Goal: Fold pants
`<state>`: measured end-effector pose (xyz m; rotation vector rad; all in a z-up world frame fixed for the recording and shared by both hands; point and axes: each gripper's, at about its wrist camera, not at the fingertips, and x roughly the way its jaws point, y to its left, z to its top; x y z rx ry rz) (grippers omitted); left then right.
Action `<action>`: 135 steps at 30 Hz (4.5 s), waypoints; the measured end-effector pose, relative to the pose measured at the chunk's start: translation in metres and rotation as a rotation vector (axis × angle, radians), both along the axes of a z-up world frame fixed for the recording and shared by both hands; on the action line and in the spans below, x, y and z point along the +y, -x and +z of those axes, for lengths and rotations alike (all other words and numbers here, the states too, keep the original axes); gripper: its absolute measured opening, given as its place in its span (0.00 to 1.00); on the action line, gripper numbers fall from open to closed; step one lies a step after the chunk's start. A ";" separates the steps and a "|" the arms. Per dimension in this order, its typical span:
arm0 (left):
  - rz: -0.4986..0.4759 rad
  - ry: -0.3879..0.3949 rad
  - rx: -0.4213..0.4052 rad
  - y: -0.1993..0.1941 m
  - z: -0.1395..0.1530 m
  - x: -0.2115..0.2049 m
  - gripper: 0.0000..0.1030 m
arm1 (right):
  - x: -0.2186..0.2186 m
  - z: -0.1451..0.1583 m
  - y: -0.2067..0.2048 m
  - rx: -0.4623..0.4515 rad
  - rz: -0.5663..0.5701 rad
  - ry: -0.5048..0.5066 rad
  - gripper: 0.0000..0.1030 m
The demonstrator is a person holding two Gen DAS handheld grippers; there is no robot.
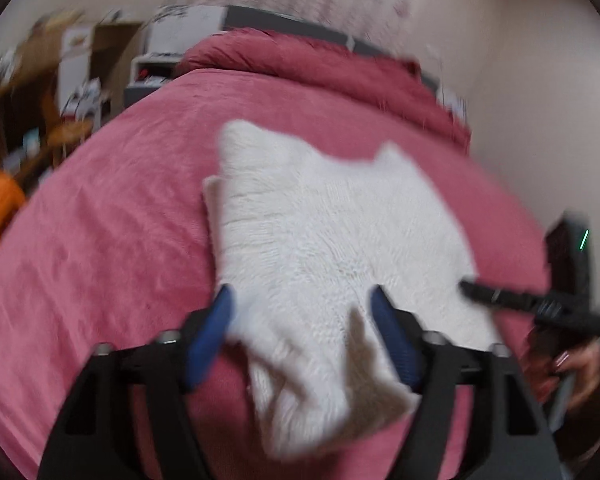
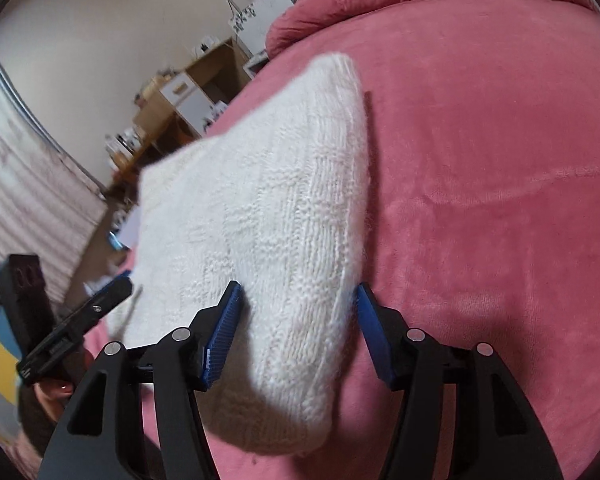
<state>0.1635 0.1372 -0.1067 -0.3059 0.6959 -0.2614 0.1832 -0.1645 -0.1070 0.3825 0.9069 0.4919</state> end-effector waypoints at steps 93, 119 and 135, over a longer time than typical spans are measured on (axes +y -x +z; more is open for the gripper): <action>0.044 -0.038 0.024 -0.026 -0.017 -0.105 0.98 | -0.125 0.016 0.019 -0.096 -0.335 0.338 0.76; 0.225 -0.216 -0.096 0.074 0.035 -0.130 0.98 | -0.054 0.036 0.106 -0.340 -0.313 0.472 0.97; 0.231 -0.346 -0.085 0.076 0.036 -0.142 0.98 | -0.057 0.040 0.105 -0.360 -0.349 0.501 0.97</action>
